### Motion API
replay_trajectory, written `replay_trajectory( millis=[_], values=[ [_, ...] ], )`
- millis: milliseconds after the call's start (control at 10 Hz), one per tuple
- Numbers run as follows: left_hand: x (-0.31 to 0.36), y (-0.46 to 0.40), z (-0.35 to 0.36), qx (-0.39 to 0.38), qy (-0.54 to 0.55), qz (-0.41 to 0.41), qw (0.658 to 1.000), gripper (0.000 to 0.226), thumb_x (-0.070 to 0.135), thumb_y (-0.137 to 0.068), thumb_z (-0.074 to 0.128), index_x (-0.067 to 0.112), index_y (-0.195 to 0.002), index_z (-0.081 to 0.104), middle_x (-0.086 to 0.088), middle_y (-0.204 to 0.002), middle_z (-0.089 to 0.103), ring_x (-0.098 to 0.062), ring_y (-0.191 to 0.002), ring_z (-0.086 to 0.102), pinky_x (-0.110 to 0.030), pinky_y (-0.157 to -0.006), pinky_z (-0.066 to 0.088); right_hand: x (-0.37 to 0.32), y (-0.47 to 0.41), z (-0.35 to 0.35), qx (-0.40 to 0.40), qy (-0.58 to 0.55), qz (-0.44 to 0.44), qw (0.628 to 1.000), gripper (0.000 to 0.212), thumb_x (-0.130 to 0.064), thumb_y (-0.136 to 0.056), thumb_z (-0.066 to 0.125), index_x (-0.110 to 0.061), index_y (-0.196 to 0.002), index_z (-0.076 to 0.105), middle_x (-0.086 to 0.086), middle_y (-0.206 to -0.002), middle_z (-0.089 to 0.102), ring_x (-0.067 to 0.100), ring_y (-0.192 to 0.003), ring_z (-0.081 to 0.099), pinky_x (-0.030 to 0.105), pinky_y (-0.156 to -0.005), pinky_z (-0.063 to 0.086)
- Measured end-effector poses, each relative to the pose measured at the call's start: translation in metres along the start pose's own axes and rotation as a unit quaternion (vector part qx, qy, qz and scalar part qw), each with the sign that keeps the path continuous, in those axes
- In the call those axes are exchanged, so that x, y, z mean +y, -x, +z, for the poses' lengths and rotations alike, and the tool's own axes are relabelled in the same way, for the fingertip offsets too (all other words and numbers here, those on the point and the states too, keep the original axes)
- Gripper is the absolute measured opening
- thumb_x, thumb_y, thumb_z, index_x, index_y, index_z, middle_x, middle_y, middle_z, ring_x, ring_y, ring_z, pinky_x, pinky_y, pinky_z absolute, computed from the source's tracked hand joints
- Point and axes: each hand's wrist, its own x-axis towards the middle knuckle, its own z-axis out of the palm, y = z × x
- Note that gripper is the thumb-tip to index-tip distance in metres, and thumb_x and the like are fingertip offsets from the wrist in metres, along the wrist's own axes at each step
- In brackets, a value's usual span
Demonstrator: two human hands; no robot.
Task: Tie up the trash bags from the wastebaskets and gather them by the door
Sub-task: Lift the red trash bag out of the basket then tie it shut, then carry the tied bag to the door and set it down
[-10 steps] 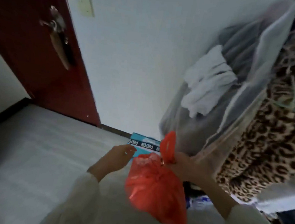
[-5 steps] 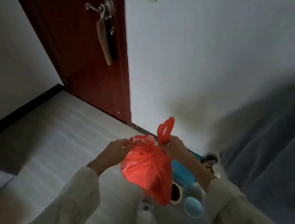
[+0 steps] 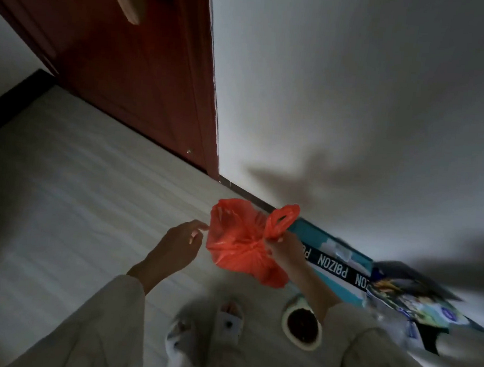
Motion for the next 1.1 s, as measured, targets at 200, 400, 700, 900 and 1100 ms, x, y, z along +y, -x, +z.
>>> replay_trajectory(
  millis=[200, 400, 700, 900, 1100],
  values=[
    [-0.078, -0.132, 0.053, -0.038, -0.021, -0.008, 0.999, 0.026, 0.014, -0.092, 0.044, 0.015, -0.116, 0.056, -0.011, -0.113, 0.063, -0.023, -0.1, 0.058, -0.028, -0.086, 0.044, 0.047, -0.154, 0.064, 0.029, 0.038, 0.048, 0.998, 0.019, -0.017, -0.084, 0.051, -0.003, -0.087, 0.065, 0.024, -0.095, 0.069, 0.039, -0.092, 0.065, 0.037, -0.081, 0.05],
    [-0.134, -0.215, 0.117, -0.064, 0.003, -0.018, 0.998, 0.025, 0.014, -0.091, 0.045, 0.016, -0.114, 0.057, -0.01, -0.111, 0.064, -0.022, -0.1, 0.059, -0.03, -0.087, 0.044, 0.09, -0.263, 0.1, 0.077, 0.103, 0.066, 0.99, 0.029, -0.019, -0.091, 0.044, 0.003, -0.096, 0.063, 0.025, -0.101, 0.068, 0.039, -0.096, 0.062, 0.034, -0.076, 0.044],
    [-0.157, -0.243, 0.137, -0.139, -0.001, -0.045, 0.989, 0.028, 0.017, -0.093, 0.042, 0.016, -0.119, 0.053, -0.009, -0.118, 0.06, -0.013, -0.095, 0.052, -0.023, -0.083, 0.039, 0.119, -0.295, 0.116, 0.036, -0.075, 0.193, 0.978, 0.031, -0.013, -0.09, 0.047, 0.0, -0.116, 0.057, 0.022, -0.119, 0.061, 0.03, -0.102, 0.06, 0.042, -0.088, 0.049],
    [-0.123, -0.216, 0.087, -0.143, 0.01, -0.05, 0.988, 0.03, 0.018, -0.093, 0.043, 0.015, -0.123, 0.051, -0.01, -0.121, 0.059, -0.013, -0.095, 0.05, -0.023, -0.083, 0.037, 0.064, -0.235, 0.106, -0.044, -0.011, 0.176, 0.983, 0.033, -0.01, -0.092, 0.043, 0.004, -0.119, 0.054, 0.023, -0.125, 0.057, 0.012, -0.083, 0.055, 0.036, -0.082, 0.048],
    [-0.065, -0.139, -0.013, -0.086, 0.071, -0.06, 0.992, 0.03, 0.018, -0.094, 0.042, 0.013, -0.122, 0.052, -0.011, -0.123, 0.058, -0.014, -0.097, 0.05, -0.022, -0.083, 0.037, -0.052, -0.117, 0.084, -0.095, -0.009, 0.087, 0.992, 0.032, -0.02, -0.093, 0.046, -0.001, -0.114, 0.06, 0.019, -0.116, 0.064, 0.032, -0.11, 0.06, 0.036, -0.096, 0.048]
  ],
)
